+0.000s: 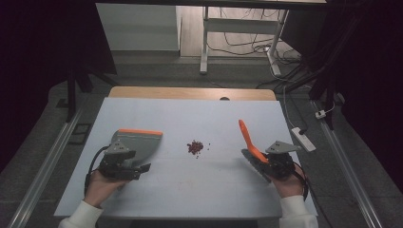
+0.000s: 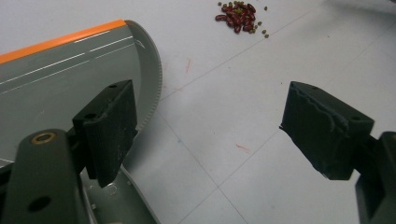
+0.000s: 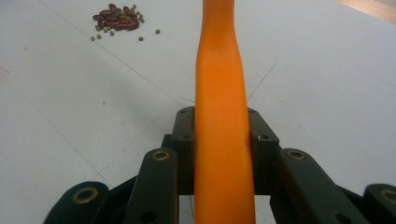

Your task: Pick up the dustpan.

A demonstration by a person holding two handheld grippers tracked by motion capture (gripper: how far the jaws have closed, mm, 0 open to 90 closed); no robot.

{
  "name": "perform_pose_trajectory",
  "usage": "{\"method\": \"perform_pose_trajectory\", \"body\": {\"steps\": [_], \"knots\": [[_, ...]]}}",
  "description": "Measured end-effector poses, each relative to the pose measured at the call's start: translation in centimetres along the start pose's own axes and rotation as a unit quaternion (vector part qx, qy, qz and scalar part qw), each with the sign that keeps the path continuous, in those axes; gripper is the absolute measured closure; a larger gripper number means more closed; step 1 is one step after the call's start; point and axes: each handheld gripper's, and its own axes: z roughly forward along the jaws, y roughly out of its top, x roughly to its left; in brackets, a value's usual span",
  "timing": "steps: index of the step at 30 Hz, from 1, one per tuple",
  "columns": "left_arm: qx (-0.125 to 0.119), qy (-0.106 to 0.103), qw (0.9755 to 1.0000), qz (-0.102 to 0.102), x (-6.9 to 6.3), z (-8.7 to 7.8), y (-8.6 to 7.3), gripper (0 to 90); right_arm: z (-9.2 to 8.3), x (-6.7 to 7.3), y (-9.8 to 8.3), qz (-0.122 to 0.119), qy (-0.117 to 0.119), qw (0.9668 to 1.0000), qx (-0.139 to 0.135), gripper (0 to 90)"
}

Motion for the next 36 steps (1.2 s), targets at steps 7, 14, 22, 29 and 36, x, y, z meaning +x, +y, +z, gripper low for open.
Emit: {"method": "perform_pose_trajectory", "body": {"steps": [7,14,22,29,36], "knots": [[0.001,0.001,1.0,0.002,0.1,0.0,-0.1,19.3,-0.1,0.0,0.0,-0.001,-0.002,1.0,-0.002,70.1],[0.004,-0.001,1.0,0.006,0.1,0.0,0.1,19.4,0.0,0.1,0.0,-0.003,-0.003,1.0,0.0,70.1],[0.014,0.01,0.9999,-0.003,0.1,0.0,0.4,19.8,0.1,0.2,0.0,-0.003,-0.003,1.0,0.003,70.1],[0.034,0.032,0.9987,-0.023,-0.1,-0.3,1.1,21.5,-0.1,0.5,0.2,-0.001,0.002,1.0,-0.004,70.0],[0.067,0.051,0.9949,-0.056,0.4,-0.4,1.9,19.3,0.0,0.5,0.1,-0.004,0.004,1.0,-0.004,70.0]]}}
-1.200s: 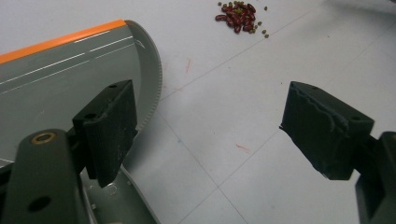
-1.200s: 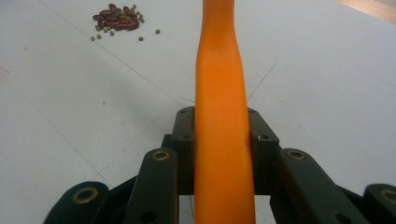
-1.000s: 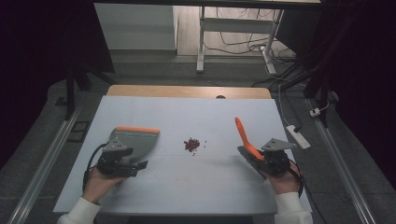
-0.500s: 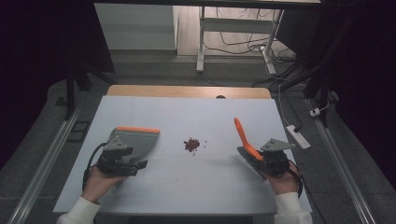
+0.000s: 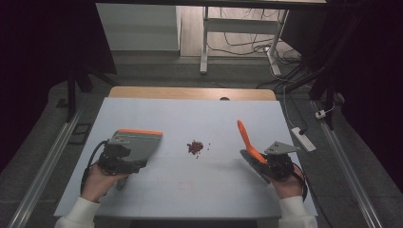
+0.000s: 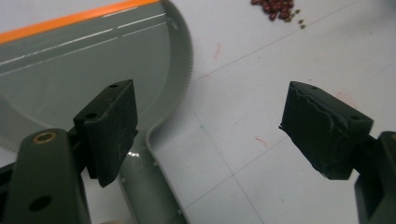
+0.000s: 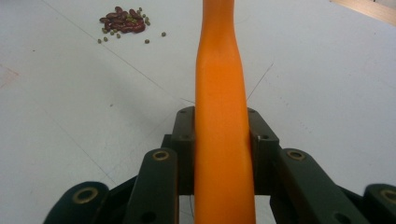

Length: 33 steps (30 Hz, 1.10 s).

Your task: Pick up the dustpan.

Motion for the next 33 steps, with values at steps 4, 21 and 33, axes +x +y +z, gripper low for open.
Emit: {"method": "perform_pose_trajectory", "body": {"steps": [4,21,33], "knots": [[0.006,0.013,0.9998,-0.014,-0.2,-0.3,0.6,18.6,-0.1,0.0,0.0,-0.001,0.0,1.0,-0.002,70.0],[0.059,0.044,0.9924,-0.099,2.0,-0.6,-0.7,18.1,-0.4,-0.3,0.0,0.004,-0.005,1.0,-0.004,70.0],[0.103,0.046,0.9866,-0.118,2.8,0.9,-1.3,22.2,-0.1,-0.1,-0.1,-0.002,-0.004,1.0,0.002,70.0]]}}
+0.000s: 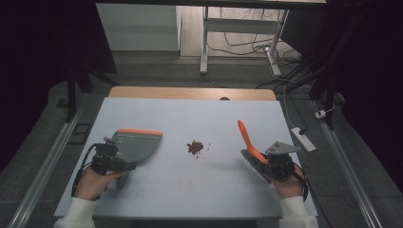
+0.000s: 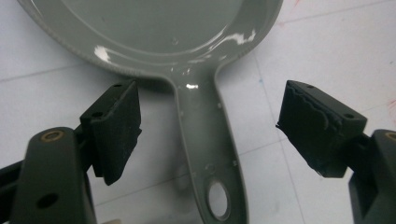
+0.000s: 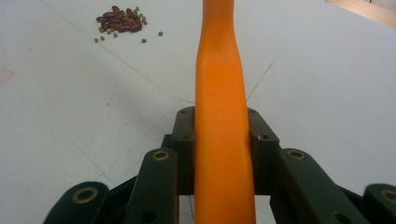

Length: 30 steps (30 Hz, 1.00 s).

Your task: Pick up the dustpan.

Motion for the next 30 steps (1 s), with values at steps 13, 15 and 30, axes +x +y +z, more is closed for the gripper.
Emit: {"method": "perform_pose_trajectory", "body": {"steps": [13,15,30], "knots": [[0.021,-0.024,0.9995,-0.007,0.3,1.8,0.0,24.1,0.2,0.0,0.0,0.009,0.011,0.9999,-0.002,70.0],[0.021,-0.022,0.9995,-0.009,0.4,2.0,0.1,24.7,0.1,0.0,0.0,0.008,0.011,0.9999,-0.003,70.0],[0.003,-0.025,0.9991,-0.033,0.5,3.3,0.2,42.9,0.2,-0.1,-0.1,0.005,0.004,1.0,0.001,70.0]]}}
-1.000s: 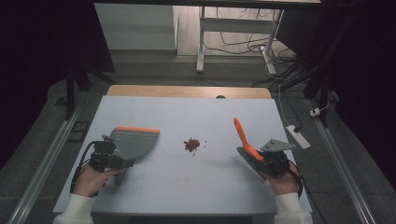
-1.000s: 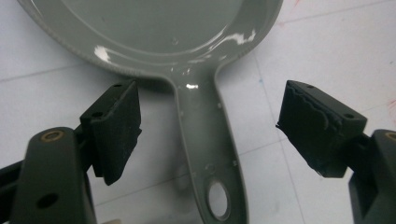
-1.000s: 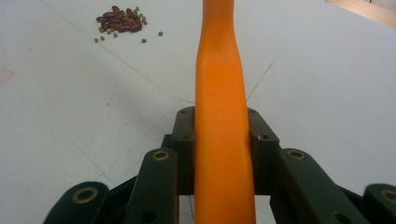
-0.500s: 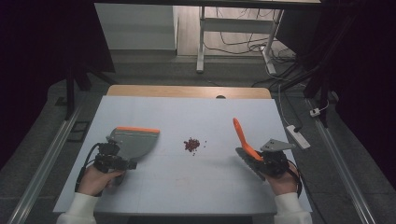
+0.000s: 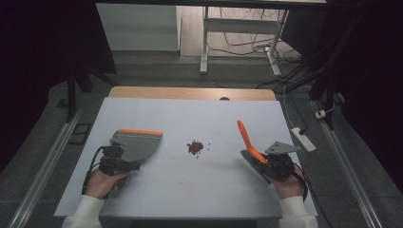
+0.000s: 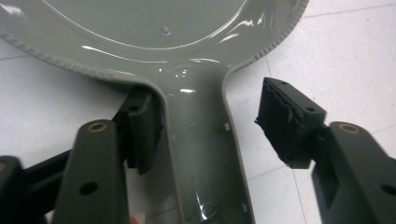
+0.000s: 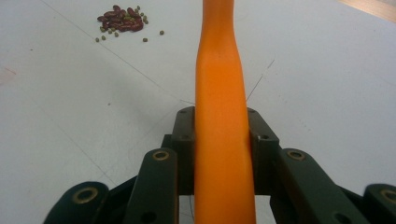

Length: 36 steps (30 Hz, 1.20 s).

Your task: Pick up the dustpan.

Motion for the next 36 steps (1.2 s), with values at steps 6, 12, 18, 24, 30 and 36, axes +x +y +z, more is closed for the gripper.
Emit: {"method": "perform_pose_trajectory", "body": {"steps": [6,12,18,24,30,36], "knots": [[0.001,0.013,0.9999,-0.01,0.14,0.11,0.03,54.4,0.06,0.06,0.01,-0.001,-0.001,1.0,0.003,70.0],[-0.002,0.01,0.9998,-0.017,0.36,0.07,0.01,58.8,0.04,0.11,0.02,-0.003,-0.001,1.0,0.003,70.0],[-0.01,0.013,0.9996,-0.023,0.5,0.06,-0.02,60.8,0.11,0.12,0.01,-0.004,-0.002,1.0,0.005,70.0],[-0.012,0.01,0.9997,-0.019,0.71,0.02,-0.12,61.6,0.0,0.09,0.01,-0.003,-0.002,1.0,0.003,70.0],[-0.021,0.004,0.9997,-0.015,0.75,-0.03,-0.19,61.9,0.11,0.11,-0.02,-0.003,-0.001,1.0,0.005,70.0],[-0.034,0.002,0.9993,-0.015,0.99,-0.31,-0.21,62.2,0.1,0.11,0.0,-0.005,-0.002,1.0,0.005,70.0]]}}
